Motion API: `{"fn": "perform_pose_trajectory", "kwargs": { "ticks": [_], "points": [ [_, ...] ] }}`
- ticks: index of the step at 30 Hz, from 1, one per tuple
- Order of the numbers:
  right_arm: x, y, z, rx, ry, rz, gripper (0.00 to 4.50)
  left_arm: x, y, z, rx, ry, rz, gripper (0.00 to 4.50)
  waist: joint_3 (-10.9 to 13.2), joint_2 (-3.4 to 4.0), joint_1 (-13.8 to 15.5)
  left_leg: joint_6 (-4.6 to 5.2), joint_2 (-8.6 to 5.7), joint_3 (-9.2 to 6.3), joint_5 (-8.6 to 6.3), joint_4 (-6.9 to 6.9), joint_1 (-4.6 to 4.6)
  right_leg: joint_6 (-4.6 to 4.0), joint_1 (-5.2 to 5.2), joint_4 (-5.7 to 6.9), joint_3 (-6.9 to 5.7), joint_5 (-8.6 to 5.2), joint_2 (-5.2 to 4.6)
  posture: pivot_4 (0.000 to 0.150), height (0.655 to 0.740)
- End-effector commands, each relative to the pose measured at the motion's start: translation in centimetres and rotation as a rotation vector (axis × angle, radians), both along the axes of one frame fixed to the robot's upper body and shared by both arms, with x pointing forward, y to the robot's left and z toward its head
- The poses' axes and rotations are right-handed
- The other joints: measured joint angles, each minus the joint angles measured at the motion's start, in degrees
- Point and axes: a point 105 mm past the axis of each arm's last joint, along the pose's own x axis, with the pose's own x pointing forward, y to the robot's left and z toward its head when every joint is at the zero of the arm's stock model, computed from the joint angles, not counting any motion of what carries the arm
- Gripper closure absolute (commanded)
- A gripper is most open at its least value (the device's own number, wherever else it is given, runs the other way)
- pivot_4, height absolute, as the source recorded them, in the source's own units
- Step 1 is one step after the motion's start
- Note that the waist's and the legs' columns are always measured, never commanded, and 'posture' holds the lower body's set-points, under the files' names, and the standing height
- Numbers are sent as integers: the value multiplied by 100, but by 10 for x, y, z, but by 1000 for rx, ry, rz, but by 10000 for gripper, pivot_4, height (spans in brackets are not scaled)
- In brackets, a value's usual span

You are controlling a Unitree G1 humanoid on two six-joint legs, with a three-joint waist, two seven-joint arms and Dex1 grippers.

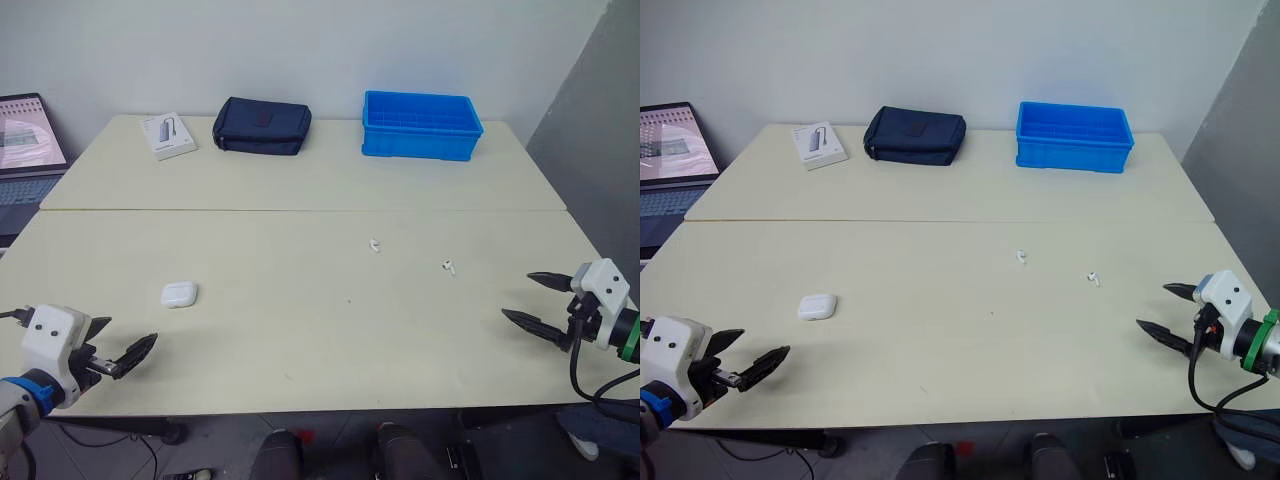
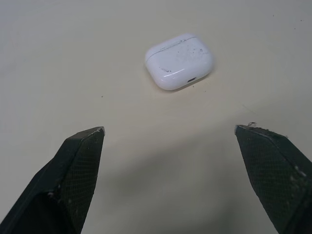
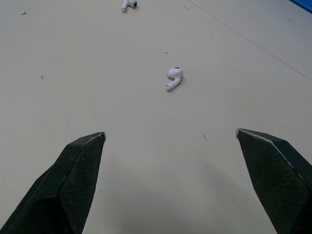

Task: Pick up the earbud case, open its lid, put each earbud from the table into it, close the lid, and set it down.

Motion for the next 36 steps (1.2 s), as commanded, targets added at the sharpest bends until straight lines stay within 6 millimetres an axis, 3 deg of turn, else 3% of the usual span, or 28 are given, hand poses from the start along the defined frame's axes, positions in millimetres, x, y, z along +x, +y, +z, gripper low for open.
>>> {"fn": "perform_pose_trajectory", "kwargs": {
  "ticks": [1, 11, 30, 36],
  "points": [
    [2, 0, 14, -14, -55, 16, 141, 3, 1, 16, 26, -41, -25, 0, 0, 0, 0, 0, 0, 0, 0, 0, 0, 0, 0, 0, 0, 0, 0, 1500, 7400],
    [3, 3, 20, 3, -129, 28, 141, 2, -8, 27, -18, -105, -142, 0, 0, 0, 0, -1, 0, 0, 0, 0, -1, 0, 0, -1, -1, 0, 0, 1500, 7400],
    [3, 15, 26, 73, -119, 91, 141, -2, -13, 23, -102, -103, -116, 0, 0, 0, 0, -1, 0, -1, 0, 0, 0, 0, 2, 2, 0, 0, 2, 1500, 7400],
    [3, 48, 31, 72, -107, 199, 141, 12, -15, 3, -109, -115, 69, 0, 0, 0, 1, 0, 1, -2, 0, 0, 1, 1, 3, 9, 1, 0, 4, 1500, 7400]
  ]
}}
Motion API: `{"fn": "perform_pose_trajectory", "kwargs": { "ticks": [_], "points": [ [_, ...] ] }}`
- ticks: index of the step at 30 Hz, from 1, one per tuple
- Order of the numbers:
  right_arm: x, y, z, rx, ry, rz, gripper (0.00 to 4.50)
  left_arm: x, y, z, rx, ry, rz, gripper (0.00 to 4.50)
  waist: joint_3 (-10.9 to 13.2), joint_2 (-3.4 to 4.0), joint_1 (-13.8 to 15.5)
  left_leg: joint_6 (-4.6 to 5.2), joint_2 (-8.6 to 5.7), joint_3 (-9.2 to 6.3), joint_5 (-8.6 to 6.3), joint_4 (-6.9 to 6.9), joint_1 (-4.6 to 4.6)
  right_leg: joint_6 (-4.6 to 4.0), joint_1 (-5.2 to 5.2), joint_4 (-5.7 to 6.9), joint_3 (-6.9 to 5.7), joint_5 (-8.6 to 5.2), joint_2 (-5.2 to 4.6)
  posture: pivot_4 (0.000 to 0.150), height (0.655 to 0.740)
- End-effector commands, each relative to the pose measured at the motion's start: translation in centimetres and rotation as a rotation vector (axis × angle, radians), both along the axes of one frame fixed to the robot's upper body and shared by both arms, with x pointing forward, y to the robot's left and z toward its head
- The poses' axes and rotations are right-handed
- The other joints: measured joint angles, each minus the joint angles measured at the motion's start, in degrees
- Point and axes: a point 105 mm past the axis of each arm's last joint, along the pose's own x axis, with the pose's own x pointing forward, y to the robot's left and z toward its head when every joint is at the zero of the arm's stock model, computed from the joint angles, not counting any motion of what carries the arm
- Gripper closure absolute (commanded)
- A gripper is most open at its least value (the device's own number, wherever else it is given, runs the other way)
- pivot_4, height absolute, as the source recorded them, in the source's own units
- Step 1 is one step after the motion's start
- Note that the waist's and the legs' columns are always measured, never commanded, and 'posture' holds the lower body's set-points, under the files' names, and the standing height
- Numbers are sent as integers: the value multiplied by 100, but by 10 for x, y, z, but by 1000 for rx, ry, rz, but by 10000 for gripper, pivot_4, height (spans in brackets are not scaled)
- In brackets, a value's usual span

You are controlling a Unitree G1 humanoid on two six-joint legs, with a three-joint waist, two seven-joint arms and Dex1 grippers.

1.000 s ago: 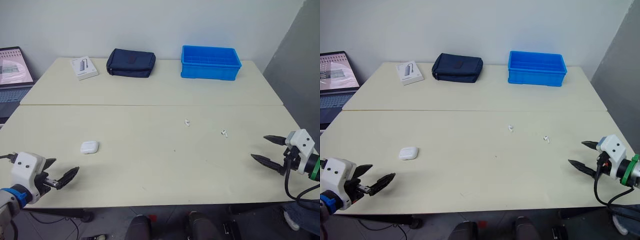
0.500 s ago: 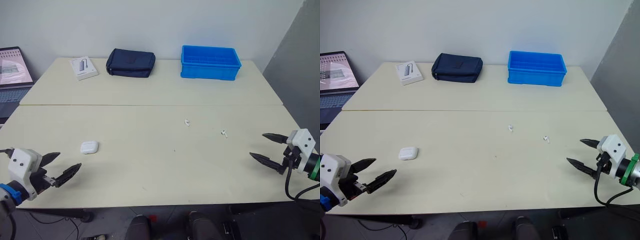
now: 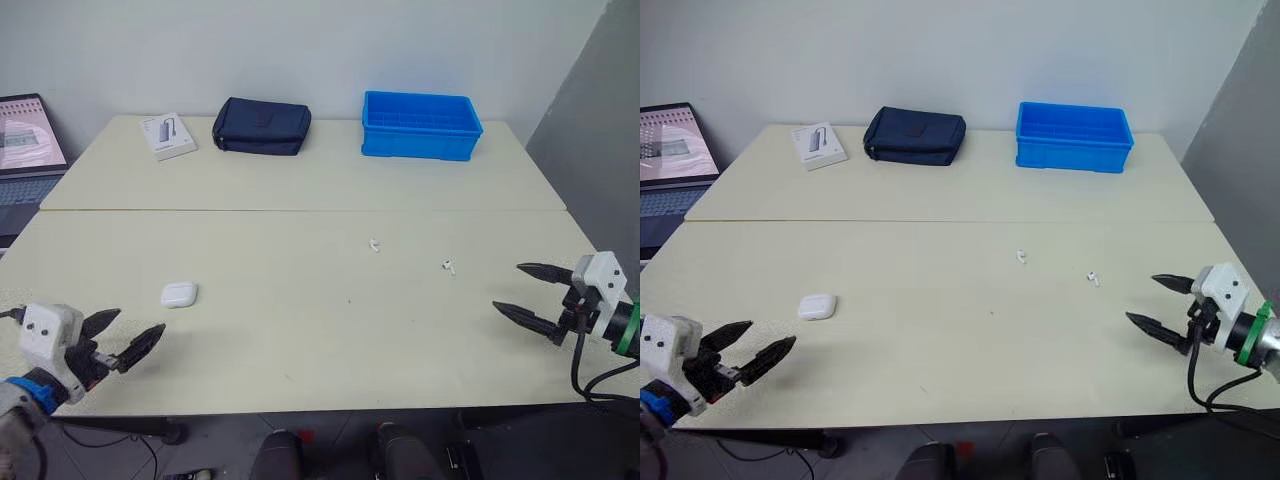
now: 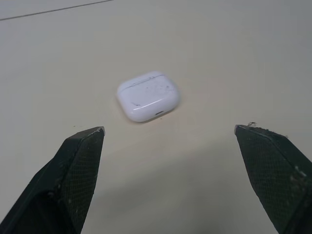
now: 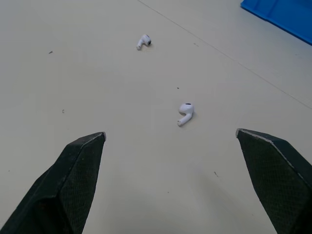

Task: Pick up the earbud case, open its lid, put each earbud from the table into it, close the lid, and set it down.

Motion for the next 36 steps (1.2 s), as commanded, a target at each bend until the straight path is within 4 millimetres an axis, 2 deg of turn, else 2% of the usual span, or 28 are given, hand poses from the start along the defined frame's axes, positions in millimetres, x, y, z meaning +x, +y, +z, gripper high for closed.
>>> {"fn": "perform_pose_trajectory", "kwargs": {
  "ticks": [1, 7, 12, 15, 21, 27, 28, 33, 36],
  "points": [
    [1, 24, 19, 3, -59, 82, 141, 8, -2, -5, 40, 3, 89, 0, 0, -1, -1, 0, 0, -3, 0, 0, 0, 0, 0, 1, -1, 0, 3, 1500, 7400],
    [3, 88, 42, 67, -80, 281, 141, 37, -21, -23, -48, -16, 164, 0, -1, -5, 1, 0, -3, -11, 1, 6, 0, 5, 3, 8, -2, 4, 7, 1500, 7400],
    [7, 116, 51, 116, -73, 383, 141, 57, -30, -38, -70, 5, 215, 0, -7, -14, 6, 0, -4, -15, 1, 7, -4, 38, 5, 4, -4, 22, 10, 1500, 7400],
    [9, 126, 55, 122, -80, 425, 141, 65, -30, -45, -81, 20, 251, 0, -7, -14, 11, 0, -4, -19, 1, 6, -8, 42, 4, 6, -7, 24, 11, 1500, 7400],
    [8, 134, 57, 126, -76, 468, 141, 76, -38, -47, -89, 26, 236, 0, -10, -10, 29, 1, -4, -27, 2, 6, -3, 41, 7, 13, -13, 25, 12, 1500, 7400],
    [7, 140, 60, 123, -91, 489, 141, 75, -36, -51, -109, 64, 249, 0, -12, -7, 29, 2, -5, -26, 2, 8, 0, 43, 7, 18, -10, 27, 12, 1500, 7400],
    [7, 140, 61, 120, -94, 491, 0, 74, -37, -52, -111, 77, 244, 3956, -13, -5, 28, 2, -5, -26, 3, 8, -1, 43, 7, 17, -11, 27, 12, 1500, 7400],
    [7, 141, 64, 87, -121, 499, 0, 67, -33, -56, -107, 133, 244, 17175, -13, -4, 25, 1, -5, -21, 2, 8, -2, 45, 7, 12, -7, 26, 12, 1500, 7400],
    [7, 141, 66, 72, -131, 499, 0, 61, -35, -53, -91, 162, 176, 17184, -13, -4, 9, 1, -4, -20, 2, 7, -2, 44, 6, 10, -7, 26, 11, 1500, 7400]
  ]
}}
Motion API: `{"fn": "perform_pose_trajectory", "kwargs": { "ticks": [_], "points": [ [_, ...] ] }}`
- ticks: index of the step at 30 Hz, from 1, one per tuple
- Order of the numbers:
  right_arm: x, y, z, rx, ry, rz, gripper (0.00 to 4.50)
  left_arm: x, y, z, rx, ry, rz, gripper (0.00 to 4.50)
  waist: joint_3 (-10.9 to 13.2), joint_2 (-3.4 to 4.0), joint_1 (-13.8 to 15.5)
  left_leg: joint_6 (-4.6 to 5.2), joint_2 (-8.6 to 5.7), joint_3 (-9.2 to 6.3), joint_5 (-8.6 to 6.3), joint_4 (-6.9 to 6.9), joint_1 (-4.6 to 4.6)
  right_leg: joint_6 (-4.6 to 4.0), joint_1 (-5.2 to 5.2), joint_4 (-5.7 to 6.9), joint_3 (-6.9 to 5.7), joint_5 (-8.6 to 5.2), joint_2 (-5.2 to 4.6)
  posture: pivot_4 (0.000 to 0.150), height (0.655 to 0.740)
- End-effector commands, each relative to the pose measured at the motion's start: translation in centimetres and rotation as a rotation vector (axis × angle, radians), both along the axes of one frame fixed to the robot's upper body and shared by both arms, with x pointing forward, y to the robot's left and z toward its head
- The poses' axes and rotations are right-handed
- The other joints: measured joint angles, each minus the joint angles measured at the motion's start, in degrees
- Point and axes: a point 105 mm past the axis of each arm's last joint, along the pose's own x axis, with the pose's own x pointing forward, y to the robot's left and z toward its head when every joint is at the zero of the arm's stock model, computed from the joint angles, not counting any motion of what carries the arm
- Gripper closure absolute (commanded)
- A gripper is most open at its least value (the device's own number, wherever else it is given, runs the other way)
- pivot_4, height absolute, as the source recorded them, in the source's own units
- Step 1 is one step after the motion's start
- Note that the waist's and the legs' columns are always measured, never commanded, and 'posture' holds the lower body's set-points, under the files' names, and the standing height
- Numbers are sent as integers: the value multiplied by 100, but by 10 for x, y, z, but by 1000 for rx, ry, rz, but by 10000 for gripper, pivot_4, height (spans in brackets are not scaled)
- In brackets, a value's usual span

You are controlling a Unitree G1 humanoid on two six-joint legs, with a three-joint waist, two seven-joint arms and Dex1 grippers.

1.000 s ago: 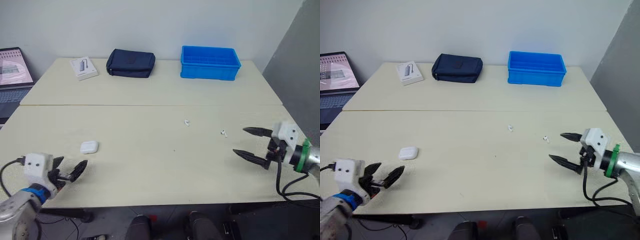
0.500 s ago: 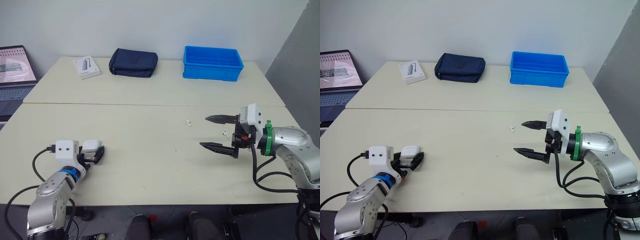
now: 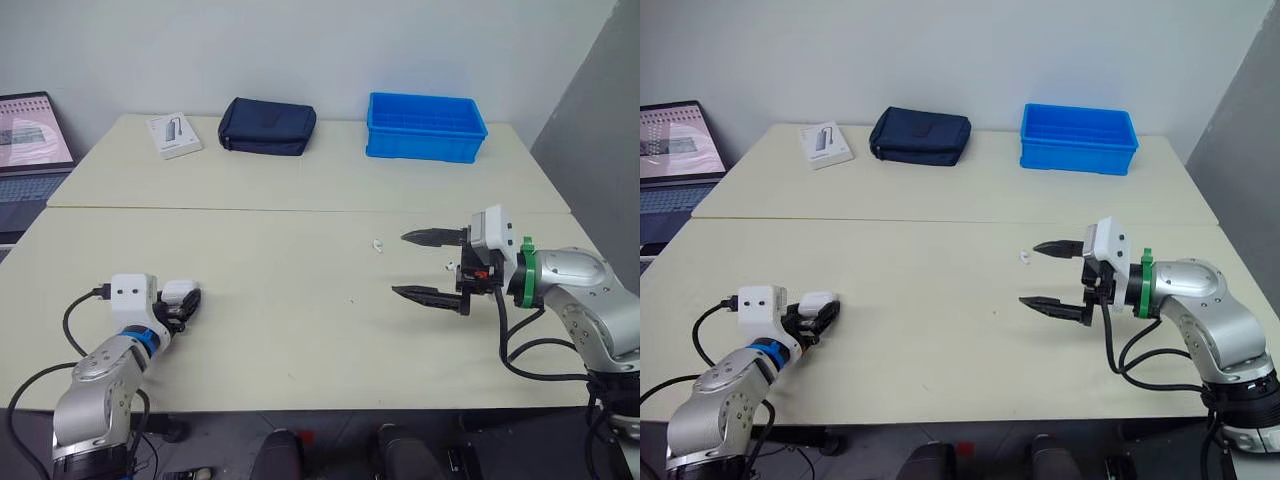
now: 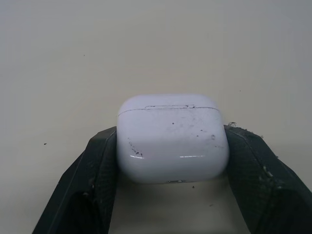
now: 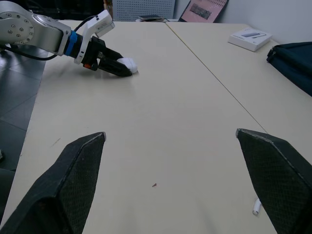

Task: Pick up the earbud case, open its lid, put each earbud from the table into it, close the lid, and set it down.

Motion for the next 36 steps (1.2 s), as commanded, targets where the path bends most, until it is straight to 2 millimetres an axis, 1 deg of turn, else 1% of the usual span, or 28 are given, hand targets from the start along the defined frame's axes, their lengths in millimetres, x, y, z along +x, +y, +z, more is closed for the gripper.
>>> {"fn": "perform_pose_trajectory", "kwargs": {
  "ticks": [1, 2, 4, 6, 7, 8, 9, 12, 13, 15, 18, 23, 29, 36],
  "points": [
    [-5, 3, 14, -17, -76, 24, 0, -11, -11, -11, -25, 86, -114, 17184, 0, 0, -9, 0, 0, 1, 0, -1, 0, 0, 0, -1, 1, 0, 0, 1500, 7400],
    [-4, 2, 14, -17, -64, 15, 0, -12, -20, -7, -28, 83, -182, 17184, 0, 0, -10, 0, 0, 2, 0, -2, 1, -2, -1, -1, 1, -1, 0, 1500, 7400],
    [-3, 1, 13, -21, -36, -2, 0, -16, -46, 0, -3, 72, -382, 17184, 0, 1, -11, 0, 0, 3, 0, -3, 0, -5, -3, -1, 1, -3, -1, 1500, 7400],
    [-4, 1, 11, -11, 15, -15, 0, -23, -81, 8, 59, 28, -643, 17183, 1, 1, 15, -1, 0, 3, -1, -3, 0, -14, -3, -2, 0, -9, -3, 1500, 7400],
    [-4, 2, 10, -4, 47, -22, 0, -26, -98, 13, 72, -10, -748, 17184, 1, 2, 46, -1, -2, 2, -1, -3, -2, -41, -4, -4, -1, -24, -7, 1500, 7400],
    [-5, 4, 9, 1, 84, -29, 0, -27, -112, 18, 72, -52, -828, 17184, 1, 1, 69, -1, -3, 2, -1, -3, -3, -45, -4, -6, -1, -26, -11, 1500, 7400],
    [-6, 7, 6, 8, 130, -38, 0, -27, -127, 23, 77, -98, -903, 17184, 2, 0, 92, -1, -3, 4, -1, -2, -6, -45, -4, -7, 0, -26, -12, 1500, 7400],
    [-8, 18, 1, 44, 231, -57, 0, -31, -157, 31, 148, -215, -1084, 17184, 4, -4, 125, -1, 1, 6, -1, 0, -9, -45, -5, -7, 2, -24, -10, 1500, 7400],
    [-10, 22, -6, 51, 296, -69, 0, -34, -170, 36, 177, -288, -1159, 17184, 4, -4, 128, -1, 2, 3, -1, 0, -9, -46, -5, -5, 1, -24, -8, 1500, 7400],
    [-14, 28, -15, 48, 384, -83, 0, -37, -186, 41, 211, -384, -1240, 17184, 4, -4, 129, 0, 6, 0, -1, -2, -8, -48, -7, -2, 0, -25, -1, 1500, 7400],
    [-17, 36, -24, 54, 523, -106, 0, -36, -198, 45, 238, -486, -1277, 17184, 4, -4, 124, 1, 6, 1, -2, -5, -11, -18, -8, -3, 0, -9, 2, 1500, 7400],
    [-19, 52, -31, 105, 719, -103, 0, -32, -209, 52, 275, -620, -1301, 17184, 4, -3, 119, 3, 9, -9, -2, -4, -17, -15, -12, 0, -6, -8, 11, 1500, 7400],
    [-23, 64, -35, 112, 817, -87, 0, -27, -211, 58, 301, -694, -1302, 17184, 4, -3, 117, 4, 8, -9, -1, 1, -21, -7, -11, -3, -4, -3, 11, 1500, 7400],
    [-22, 71, -34, 147, 878, -74, 0, -31, -213, 57, 322, -723, -1325, 17184, 4, -2, 105, 4, 9, -18, -1, 1, -37, -6, -22, -2, -12, -3, 15, 1500, 7400]
  ]
}}
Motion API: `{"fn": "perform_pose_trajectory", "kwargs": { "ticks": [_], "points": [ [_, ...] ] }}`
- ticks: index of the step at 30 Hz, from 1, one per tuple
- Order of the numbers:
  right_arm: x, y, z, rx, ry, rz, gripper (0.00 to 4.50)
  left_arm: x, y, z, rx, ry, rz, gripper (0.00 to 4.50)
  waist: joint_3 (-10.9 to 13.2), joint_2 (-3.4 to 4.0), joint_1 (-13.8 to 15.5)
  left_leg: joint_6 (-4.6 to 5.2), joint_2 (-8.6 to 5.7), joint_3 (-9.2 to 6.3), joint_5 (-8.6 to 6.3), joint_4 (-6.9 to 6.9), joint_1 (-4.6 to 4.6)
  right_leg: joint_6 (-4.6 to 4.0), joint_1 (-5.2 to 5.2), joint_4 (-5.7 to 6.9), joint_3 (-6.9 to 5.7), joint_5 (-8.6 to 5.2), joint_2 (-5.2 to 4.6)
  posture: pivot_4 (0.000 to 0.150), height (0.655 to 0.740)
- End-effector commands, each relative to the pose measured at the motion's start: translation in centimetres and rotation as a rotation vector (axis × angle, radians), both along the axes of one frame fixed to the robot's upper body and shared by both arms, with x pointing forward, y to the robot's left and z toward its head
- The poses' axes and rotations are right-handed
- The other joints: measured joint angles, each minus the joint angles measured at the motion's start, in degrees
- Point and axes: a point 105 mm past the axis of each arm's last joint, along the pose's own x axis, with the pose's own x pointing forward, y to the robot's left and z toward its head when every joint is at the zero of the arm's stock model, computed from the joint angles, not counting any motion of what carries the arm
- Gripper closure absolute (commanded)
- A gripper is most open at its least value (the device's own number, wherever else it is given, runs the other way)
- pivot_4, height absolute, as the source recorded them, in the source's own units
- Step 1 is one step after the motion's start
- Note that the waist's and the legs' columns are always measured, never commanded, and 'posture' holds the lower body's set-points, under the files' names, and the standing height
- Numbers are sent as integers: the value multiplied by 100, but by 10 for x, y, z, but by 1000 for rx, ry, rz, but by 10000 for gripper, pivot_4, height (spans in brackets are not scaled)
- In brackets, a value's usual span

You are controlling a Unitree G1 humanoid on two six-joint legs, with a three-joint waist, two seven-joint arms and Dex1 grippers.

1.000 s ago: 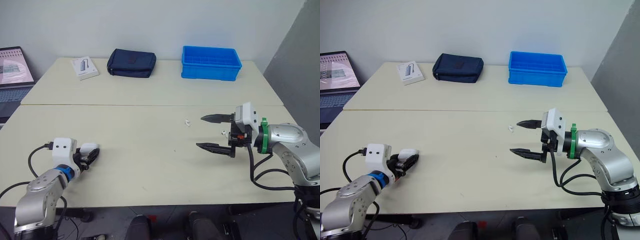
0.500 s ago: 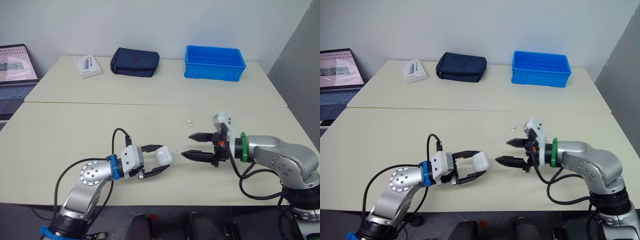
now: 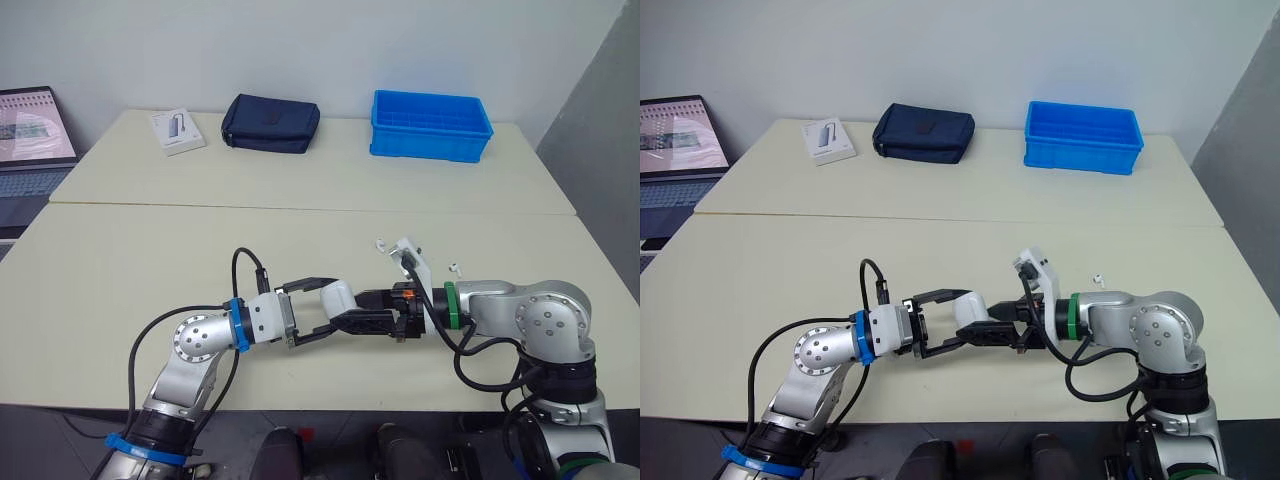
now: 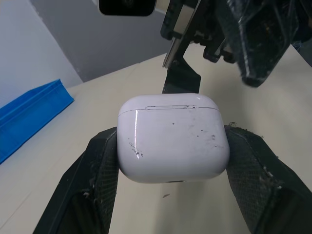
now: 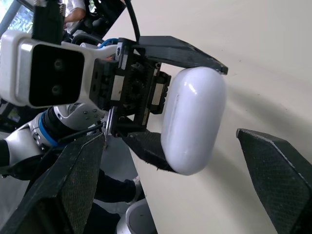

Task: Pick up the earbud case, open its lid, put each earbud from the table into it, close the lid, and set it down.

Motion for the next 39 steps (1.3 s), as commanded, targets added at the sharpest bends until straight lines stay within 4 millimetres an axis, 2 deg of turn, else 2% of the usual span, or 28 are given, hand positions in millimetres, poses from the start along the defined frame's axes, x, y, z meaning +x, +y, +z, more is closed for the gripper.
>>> {"fn": "perform_pose_trajectory", "kwargs": {
  "ticks": [1, 4, 7, 8, 15, 16, 22, 26, 28, 31, 33, 36, 39],
  "points": [
    [0, 1, 9, 33, -3, 12, 0, -4, -4, 5, -4, -48, -30, 17184, 0, 0, -5, 0, 0, -2, 0, 0, -1, 0, 0, 0, -1, 0, 0, 1500, 7400],
    [0, 1, 8, 29, 15, 19, 0, -3, -5, 6, -10, -56, -26, 17184, 0, 1, -14, 0, 0, -1, 0, 0, -1, 0, 0, 0, -1, 0, 0, 1500, 7400],
    [0, 2, 6, 18, 25, 20, 6327, -2, -7, 7, -13, -65, -27, 17184, 0, 1, -20, 0, 0, -4, 0, 0, -2, 0, 0, 0, -2, 0, 0, 1500, 7400],
    [1, 2, 5, 15, 27, 20, 9144, -2, -7, 7, -14, -66, -27, 17184, 0, 1, -22, 0, 0, -4, 0, 0, -3, 0, -1, 0, -2, 0, 1, 1500, 7400],
    [5, 2, 6, 21, 30, 10, 36128, 0, -8, 8, -25, -74, -18, 17184, 0, 1, -45, 0, 1, -7, 0, 0, -6, 0, -3, -1, -4, 0, 3, 1500, 7400],
    [5, 2, 6, 22, 30, 10, 37353, 0, -8, 7, -26, -77, -20, 17184, 0, 1, -48, 0, 1, -6, 0, 0, -6, 0, -3, -1, -4, 0, 3, 1500, 7400],
    [4, 2, 7, 27, 32, 16, 37254, 3, -6, 5, -34, -49, -14, 17184, 0, 1, -60, 0, 1, -7, 0, 0, -8, 0, -4, -1, -4, 0, 3, 1500, 7400],
    [5, -1, 7, 11, 25, 17, 37255, 4, -1, -5, 29, 22, -15, 4043, 0, 1, -75, 0, 1, -9, 0, 0, -9, 0, -6, 0, -5, 0, 4, 1500, 7400],
    [6, -4, 8, -9, 2, 16, 37255, 2, 4, -17, 105, 136, -29, 0, 0, 1, -94, 0, 2, -8, 0, 0, -9, 0, -8, 0, -5, 0, 5, 1500, 7400],
    [7, -8, 9, -110, -112, 45, 37256, 0, 18, -35, 230, 364, -13, 0, 1, 4, -129, 0, 2, -9, 0, 0, -12, 0, -12, -1, -4, 0, 5, 1500, 7400],
    [8, -11, 8, -176, -194, 75, 37256, -2, 24, -38, 284, 466, -13, 0, 2, 5, -146, 1, 2, -12, 0, -1, -15, 0, -17, -2, -6, -2, 6, 1500, 7400],
    [7, -15, 4, -343, -408, 182, 37256, -3, 23, -28, 323, 553, -24, 0, 7, 12, -135, 1, 2, -14, 0, -1, -27, -2, -32, 0, -8, -3, 7, 1500, 7400],
    [8, -18, 0, -462, -563, 278, 37256, -1, 14, -16, 350, 564, -21, 0, 7, 11, -130, 1, 1, -20, 0, 4, -60, -2, -59, 2, -13, -3, 8, 1500, 7400]
  ]
}}
